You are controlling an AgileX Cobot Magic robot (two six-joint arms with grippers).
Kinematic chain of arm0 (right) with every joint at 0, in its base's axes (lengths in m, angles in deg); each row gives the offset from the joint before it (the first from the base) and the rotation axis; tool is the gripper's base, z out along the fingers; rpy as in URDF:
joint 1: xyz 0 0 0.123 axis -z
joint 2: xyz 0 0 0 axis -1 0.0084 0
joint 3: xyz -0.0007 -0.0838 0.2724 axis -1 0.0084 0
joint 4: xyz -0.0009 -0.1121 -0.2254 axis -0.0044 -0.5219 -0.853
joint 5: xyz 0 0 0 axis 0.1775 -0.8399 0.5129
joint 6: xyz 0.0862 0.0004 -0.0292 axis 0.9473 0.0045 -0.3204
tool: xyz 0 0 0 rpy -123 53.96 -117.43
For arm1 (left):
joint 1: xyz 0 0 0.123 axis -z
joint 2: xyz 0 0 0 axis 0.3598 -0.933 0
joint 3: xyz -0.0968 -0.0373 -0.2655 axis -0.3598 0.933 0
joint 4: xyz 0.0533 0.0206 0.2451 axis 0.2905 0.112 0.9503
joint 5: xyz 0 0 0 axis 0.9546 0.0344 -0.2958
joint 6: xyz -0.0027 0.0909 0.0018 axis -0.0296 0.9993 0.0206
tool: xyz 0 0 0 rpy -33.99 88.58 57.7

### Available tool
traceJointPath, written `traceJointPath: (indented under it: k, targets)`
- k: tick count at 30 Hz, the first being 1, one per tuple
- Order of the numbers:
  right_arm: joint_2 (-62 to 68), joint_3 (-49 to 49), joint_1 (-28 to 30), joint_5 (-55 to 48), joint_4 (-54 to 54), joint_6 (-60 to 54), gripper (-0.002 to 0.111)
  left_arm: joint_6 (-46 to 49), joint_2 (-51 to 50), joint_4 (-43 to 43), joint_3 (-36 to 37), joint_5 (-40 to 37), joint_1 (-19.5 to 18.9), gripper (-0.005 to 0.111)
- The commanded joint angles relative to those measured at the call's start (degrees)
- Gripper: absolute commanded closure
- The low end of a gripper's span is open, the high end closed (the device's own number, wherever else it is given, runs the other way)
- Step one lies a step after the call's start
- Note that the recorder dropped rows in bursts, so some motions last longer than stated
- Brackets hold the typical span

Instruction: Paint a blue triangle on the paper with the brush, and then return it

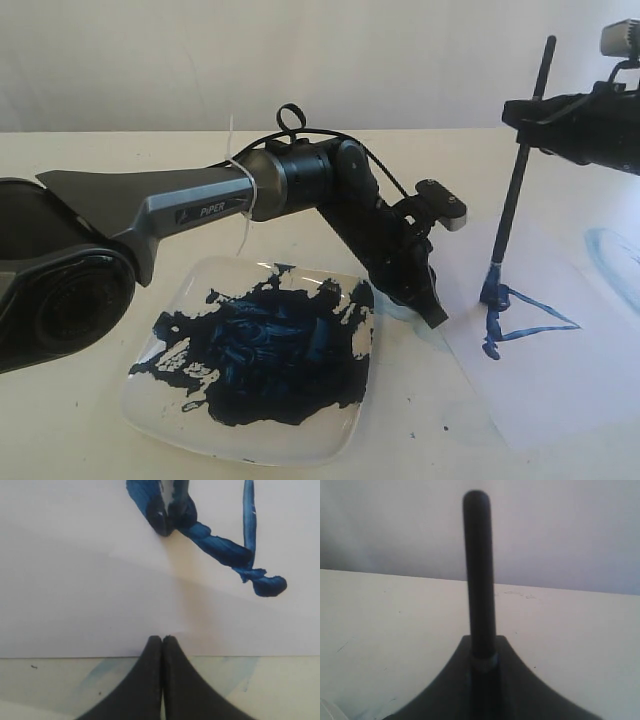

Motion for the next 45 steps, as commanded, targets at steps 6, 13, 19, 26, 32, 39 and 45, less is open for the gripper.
traceJointPath:
  k: [6, 13, 19, 26, 32, 39, 45]
  targets:
    - [-1.01, 0.27, 0.68, 0.52, -3.59, 4.48, 0.108, 0.16, -0.36, 0.75, 0.20, -2.05, 0.00, 0.107]
    - [-2.02, 0.27, 0.68, 0.31, -8.47, 9.03, 0.108, 0.16, -0.36, 0.75, 0.20, -2.19, 0.00, 0.107]
    - [-2.02, 0.27, 0.68, 2.33, -9.45, 11.51, 0.108, 0.16, -0.36, 0.75, 0.20, -2.91, 0.00, 0.107]
    - [-2.11, 0.27, 0.68, 2.60, -11.40, 13.28, 0.108, 0.16, -0.36, 0.75, 0.20, -3.07, 0.00, 0.107]
    - [-2.57, 0.27, 0.68, 3.68, -11.40, 13.41, 0.108, 0.16, -0.36, 0.75, 0.20, -3.22, 0.00, 0.107]
    - [-7.29, 0.27, 0.68, 2.22, -11.40, 13.41, 0.108, 0.16, -0.36, 0.75, 0.20, -3.22, 0.00, 0.107]
    - [-9.41, 0.27, 0.68, 1.67, -13.14, 13.41, 0.108, 0.16, -0.36, 0.75, 0.20, -3.22, 0.00, 0.107]
